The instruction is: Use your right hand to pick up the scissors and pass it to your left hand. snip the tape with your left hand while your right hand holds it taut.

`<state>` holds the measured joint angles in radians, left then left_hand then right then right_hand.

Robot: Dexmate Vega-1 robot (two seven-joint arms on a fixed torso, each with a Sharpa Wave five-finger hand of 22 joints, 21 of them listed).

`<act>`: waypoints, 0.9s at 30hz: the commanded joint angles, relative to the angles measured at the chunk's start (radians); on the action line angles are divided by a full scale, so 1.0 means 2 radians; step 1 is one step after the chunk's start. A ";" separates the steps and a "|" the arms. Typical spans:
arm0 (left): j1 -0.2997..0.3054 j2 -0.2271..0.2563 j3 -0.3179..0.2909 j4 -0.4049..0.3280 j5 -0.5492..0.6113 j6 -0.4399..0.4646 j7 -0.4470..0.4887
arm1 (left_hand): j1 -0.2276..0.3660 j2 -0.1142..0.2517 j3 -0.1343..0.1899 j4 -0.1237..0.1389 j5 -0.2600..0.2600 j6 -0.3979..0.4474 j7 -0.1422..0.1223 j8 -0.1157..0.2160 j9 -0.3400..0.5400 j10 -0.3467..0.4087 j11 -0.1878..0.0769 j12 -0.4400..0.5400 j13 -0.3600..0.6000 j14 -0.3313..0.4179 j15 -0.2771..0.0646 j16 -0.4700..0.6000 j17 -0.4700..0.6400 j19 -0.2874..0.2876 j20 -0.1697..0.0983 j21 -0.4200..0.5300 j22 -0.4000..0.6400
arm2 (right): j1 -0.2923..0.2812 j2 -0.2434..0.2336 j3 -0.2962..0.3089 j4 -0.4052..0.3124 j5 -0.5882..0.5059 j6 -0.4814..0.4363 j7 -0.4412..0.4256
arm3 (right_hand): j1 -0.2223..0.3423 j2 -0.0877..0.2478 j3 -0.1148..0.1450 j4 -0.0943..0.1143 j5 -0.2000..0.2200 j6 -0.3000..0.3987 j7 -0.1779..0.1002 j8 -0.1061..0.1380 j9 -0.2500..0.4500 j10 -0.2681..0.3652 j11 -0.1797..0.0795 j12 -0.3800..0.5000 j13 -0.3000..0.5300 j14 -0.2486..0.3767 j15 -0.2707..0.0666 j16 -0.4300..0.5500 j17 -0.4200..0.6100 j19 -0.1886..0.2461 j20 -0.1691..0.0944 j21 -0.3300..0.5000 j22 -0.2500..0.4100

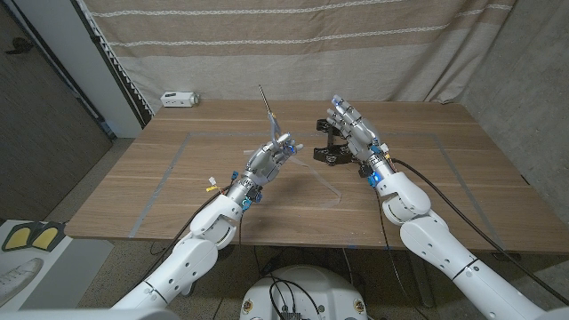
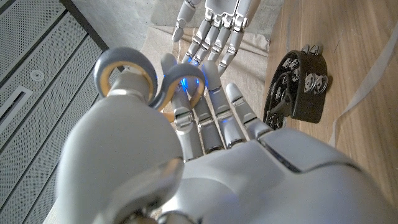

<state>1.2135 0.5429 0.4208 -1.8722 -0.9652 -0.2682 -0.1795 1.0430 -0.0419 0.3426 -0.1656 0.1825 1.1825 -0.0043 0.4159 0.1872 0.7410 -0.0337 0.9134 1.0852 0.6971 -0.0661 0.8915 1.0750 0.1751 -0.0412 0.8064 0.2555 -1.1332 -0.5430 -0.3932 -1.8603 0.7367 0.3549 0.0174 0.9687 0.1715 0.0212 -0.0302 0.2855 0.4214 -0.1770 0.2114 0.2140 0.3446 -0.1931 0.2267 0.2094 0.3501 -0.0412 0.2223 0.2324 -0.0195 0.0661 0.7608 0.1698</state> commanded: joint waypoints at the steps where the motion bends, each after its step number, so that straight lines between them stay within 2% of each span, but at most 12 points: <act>1: -0.002 -0.007 0.001 0.006 -0.002 -0.002 0.007 | 0.020 0.012 -0.003 0.002 0.003 0.020 -0.033 -0.007 -0.002 0.097 -0.088 0.012 0.003 0.006 -0.077 0.006 0.003 0.004 -0.013 0.002 0.001 | 0.002 -0.004 0.001 -0.007 -0.003 -0.004 -0.003 | -0.004 -0.002 0.000 -0.003 0.005 0.001 -0.005 0.002 0.000 0.003 -0.004 0.005 0.000 0.000 -0.084 0.003 0.000 0.003 0.000 -0.002 0.003; 6: -0.002 -0.009 0.001 0.010 -0.002 -0.004 0.006 | 0.021 0.010 -0.008 0.005 0.003 0.026 -0.035 -0.017 -0.005 0.110 -0.088 0.026 0.014 0.016 -0.076 0.022 0.011 0.004 -0.013 0.003 -0.001 | 0.002 -0.005 0.002 -0.008 -0.005 -0.006 -0.005 | -0.004 -0.002 0.000 -0.003 0.005 0.002 -0.005 0.002 0.000 0.004 -0.004 0.005 0.000 0.001 -0.084 0.003 0.000 0.004 -0.001 -0.003 0.003; 7: -0.003 -0.009 0.001 0.011 0.000 -0.005 0.006 | 0.024 0.010 -0.011 0.006 0.004 0.025 -0.037 -0.024 -0.005 0.130 -0.088 0.046 0.031 0.015 -0.076 0.026 0.012 0.004 -0.011 0.004 -0.001 | 0.002 -0.005 0.002 -0.009 -0.004 -0.007 -0.006 | -0.004 -0.002 0.000 -0.003 0.005 0.002 -0.005 0.002 0.000 0.004 -0.005 0.005 0.000 0.001 -0.084 0.003 -0.001 0.004 -0.001 -0.003 0.003; 8: -0.003 -0.010 0.001 0.012 -0.001 -0.005 0.006 | 0.026 0.010 -0.013 0.007 0.005 0.031 -0.035 -0.029 -0.005 0.129 -0.088 0.055 0.045 0.014 -0.076 0.030 0.011 0.004 -0.013 0.005 -0.002 | 0.002 -0.006 0.002 -0.008 -0.005 -0.006 -0.004 | -0.004 -0.002 0.000 -0.003 0.005 0.002 -0.005 0.002 0.000 0.004 -0.005 0.005 0.000 0.000 -0.084 0.003 -0.001 0.004 -0.001 -0.003 0.003; 13: 0.000 -0.009 -0.001 0.010 0.011 -0.007 0.024 | 0.024 0.002 -0.020 0.009 0.005 0.038 -0.035 -0.038 -0.004 0.118 -0.088 0.058 0.052 0.010 -0.074 0.034 0.010 0.014 -0.012 0.009 -0.003 | 0.002 -0.006 0.002 -0.009 -0.003 -0.008 -0.005 | -0.004 -0.002 0.001 -0.004 0.005 0.002 -0.005 0.002 0.000 0.004 -0.005 0.006 0.000 0.000 -0.084 0.003 -0.001 0.004 -0.001 -0.004 0.003; 15: 0.002 -0.009 -0.003 0.010 0.013 -0.008 0.029 | 0.013 -0.005 -0.025 0.013 0.005 0.048 -0.027 -0.036 0.000 0.113 -0.088 0.057 0.049 0.009 -0.074 0.034 0.012 0.019 -0.013 0.010 -0.005 | 0.002 -0.005 0.001 -0.008 -0.003 -0.007 -0.004 | -0.004 -0.002 0.001 -0.004 0.005 0.002 -0.005 0.002 0.000 0.003 -0.005 0.005 0.000 0.000 -0.084 0.003 -0.001 0.004 -0.001 -0.005 0.003; 21: 0.004 -0.011 -0.006 0.014 0.017 -0.014 0.036 | -0.021 -0.033 -0.042 0.024 0.013 0.053 -0.025 -0.043 0.004 0.114 -0.088 0.052 0.036 0.016 -0.075 0.027 0.018 0.034 -0.010 0.010 -0.011 | 0.002 -0.004 0.001 -0.008 -0.005 -0.005 -0.006 | -0.004 -0.002 0.001 -0.004 0.005 0.002 -0.005 0.002 0.000 0.003 -0.005 0.005 0.000 0.000 -0.084 0.003 -0.001 0.005 -0.001 -0.005 0.003; 25: 0.006 -0.014 -0.008 0.017 0.015 -0.016 0.040 | -0.040 -0.050 -0.054 0.029 0.017 0.059 -0.018 -0.049 0.002 0.122 -0.088 0.054 0.032 0.023 -0.074 0.021 0.020 0.041 -0.009 0.008 -0.016 | 0.002 -0.005 0.001 -0.008 -0.006 -0.005 -0.005 | -0.004 -0.003 0.001 -0.004 0.005 0.002 -0.005 0.002 0.000 0.004 -0.005 0.006 -0.001 0.001 -0.083 0.003 -0.001 0.005 0.000 -0.006 0.003; 27: 0.007 -0.015 -0.009 0.016 0.016 -0.015 0.046 | -0.066 -0.065 -0.070 0.036 0.021 0.061 -0.014 -0.056 0.002 0.130 -0.088 0.056 0.029 0.028 -0.073 0.014 0.019 0.045 -0.007 0.005 -0.020 | 0.002 -0.005 0.001 -0.010 -0.007 -0.006 -0.007 | -0.005 -0.003 0.001 -0.004 0.005 0.002 -0.006 0.002 0.000 0.004 -0.006 0.006 -0.001 0.001 -0.083 0.003 -0.001 0.005 0.000 -0.006 0.003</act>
<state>1.2185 0.5222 0.4132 -1.8476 -0.9413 -0.2890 -0.1245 0.9653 -0.1486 0.2307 -0.1041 0.2107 1.3000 -0.0457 0.3164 0.1890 0.8328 -0.0615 1.0168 1.1471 0.7351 -0.0747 0.9326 1.1137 0.2491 -0.0386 0.8231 0.2209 -1.1293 -0.5523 -0.3904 -1.8761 0.7276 0.3435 0.0087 0.9643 0.1670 0.0212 -0.0302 0.2855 0.4251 -0.1807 0.2114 0.2140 0.3502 -0.1984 0.2331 0.2095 0.3500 -0.0412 0.2223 0.2276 -0.0142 0.0608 0.7538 0.1699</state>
